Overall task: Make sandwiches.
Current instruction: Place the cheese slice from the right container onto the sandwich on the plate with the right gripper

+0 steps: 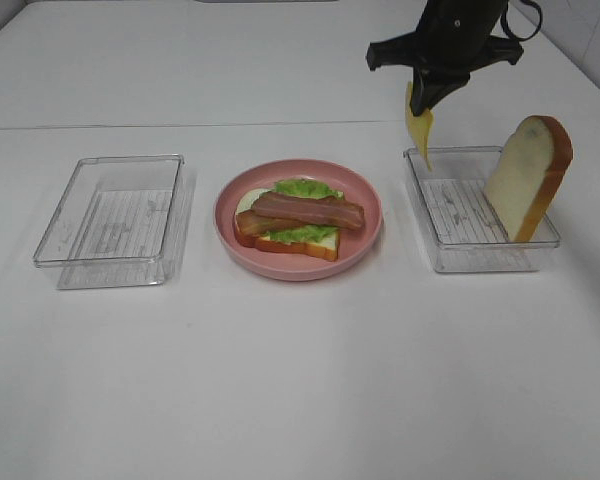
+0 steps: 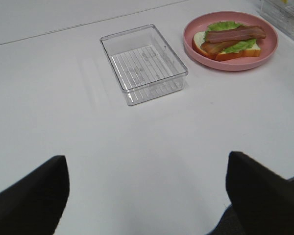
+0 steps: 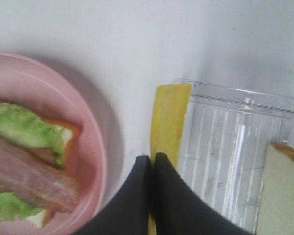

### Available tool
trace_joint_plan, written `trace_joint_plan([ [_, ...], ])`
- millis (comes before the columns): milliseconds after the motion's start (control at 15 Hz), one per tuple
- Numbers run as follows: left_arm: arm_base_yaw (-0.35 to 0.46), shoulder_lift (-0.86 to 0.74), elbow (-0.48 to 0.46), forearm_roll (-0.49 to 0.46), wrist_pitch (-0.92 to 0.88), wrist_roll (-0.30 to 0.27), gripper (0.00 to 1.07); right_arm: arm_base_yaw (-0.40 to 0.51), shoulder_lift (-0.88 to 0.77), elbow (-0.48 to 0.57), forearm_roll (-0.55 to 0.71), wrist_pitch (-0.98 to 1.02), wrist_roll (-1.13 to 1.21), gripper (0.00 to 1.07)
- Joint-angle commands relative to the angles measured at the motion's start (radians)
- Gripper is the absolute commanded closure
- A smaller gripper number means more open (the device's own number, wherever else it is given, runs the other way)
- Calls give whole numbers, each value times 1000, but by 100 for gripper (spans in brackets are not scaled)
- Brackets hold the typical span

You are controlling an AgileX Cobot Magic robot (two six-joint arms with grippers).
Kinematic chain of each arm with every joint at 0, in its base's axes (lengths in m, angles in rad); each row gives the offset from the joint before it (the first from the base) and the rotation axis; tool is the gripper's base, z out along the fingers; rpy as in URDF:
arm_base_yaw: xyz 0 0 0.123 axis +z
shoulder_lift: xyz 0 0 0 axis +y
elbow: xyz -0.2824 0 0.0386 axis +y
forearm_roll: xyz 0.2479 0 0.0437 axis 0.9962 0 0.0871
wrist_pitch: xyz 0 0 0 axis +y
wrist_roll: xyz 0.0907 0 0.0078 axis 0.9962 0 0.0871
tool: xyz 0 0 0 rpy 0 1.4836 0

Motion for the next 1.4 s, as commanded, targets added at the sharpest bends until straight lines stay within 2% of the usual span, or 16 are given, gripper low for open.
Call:
trace_joint_plan([
  [67,0,-20,1,2,-10,0,24,-2,-65,-5,149,17,-66,107],
  [133,0,-20,1,2,-10,0,24,-2,-79,-5,222,23,-97,107],
  [200,0,-20,1,2,-10,0,24,-1,-82,-5,396,55,-155,107],
  [267,0,-20,1,2,-10,0,24,4,-66,-3,511,87,-195,107],
  [533,0,-20,1,2,-10,0,24,59,9,-3,657,108,-241,107],
  [867,0,-20,1,2,-10,0,24,113,147,-3,769,96,-241,107],
  [1000,0,-20,1,2,-10,0,24,113,172,-3,735,63,-237,107],
  [1067,0,-20,1,2,-10,0,24,113,172,-3,650,35,-205,107],
  [1200,0,-20,1,2,-10,0,24,113,172,-3,558,20,-141,107],
  [1333,0,-20,1,2,-10,0,24,113,172,-3,365,11,-43,107],
  [1400,0,-20,1,2,-10,0,24,113,172,-3,341,11,-28,106],
])
